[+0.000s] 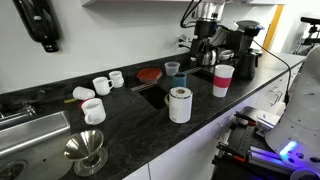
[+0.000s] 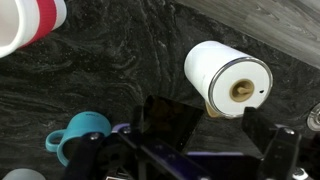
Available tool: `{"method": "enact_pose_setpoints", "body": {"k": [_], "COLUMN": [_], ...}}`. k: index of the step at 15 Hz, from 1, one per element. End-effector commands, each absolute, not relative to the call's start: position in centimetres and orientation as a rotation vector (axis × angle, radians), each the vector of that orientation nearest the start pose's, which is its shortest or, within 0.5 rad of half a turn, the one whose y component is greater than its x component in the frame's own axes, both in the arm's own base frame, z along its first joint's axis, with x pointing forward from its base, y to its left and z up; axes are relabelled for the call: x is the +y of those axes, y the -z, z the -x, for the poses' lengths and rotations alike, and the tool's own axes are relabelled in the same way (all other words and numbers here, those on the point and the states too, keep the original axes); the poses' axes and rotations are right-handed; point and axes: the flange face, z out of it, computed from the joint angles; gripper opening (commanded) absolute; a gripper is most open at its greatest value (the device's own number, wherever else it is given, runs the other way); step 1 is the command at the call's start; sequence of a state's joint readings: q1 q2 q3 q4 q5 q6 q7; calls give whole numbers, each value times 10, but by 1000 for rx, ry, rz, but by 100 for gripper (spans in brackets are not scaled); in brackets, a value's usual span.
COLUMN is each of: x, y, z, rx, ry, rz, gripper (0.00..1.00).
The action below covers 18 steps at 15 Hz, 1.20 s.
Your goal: Move the white object slightly to the right
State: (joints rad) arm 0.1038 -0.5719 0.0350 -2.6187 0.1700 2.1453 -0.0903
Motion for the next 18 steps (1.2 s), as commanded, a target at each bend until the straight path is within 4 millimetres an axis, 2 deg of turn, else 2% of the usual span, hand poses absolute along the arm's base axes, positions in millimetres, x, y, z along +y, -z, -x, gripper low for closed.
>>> {"method": "enact_pose_setpoints", "body": {"k": [1, 7, 10, 13, 18], "x": [59, 58, 65, 84, 136], "y": [-444, -445, -447, -448, -433], "z": [-371, -376, -383, -391, -399], "rx": [-209, -195, -156, -109, -153], "ry": [143, 134, 125, 104, 26], "rz": [3001, 3021, 3049, 3085, 3097], "gripper": [100, 100, 100, 100, 100]}}
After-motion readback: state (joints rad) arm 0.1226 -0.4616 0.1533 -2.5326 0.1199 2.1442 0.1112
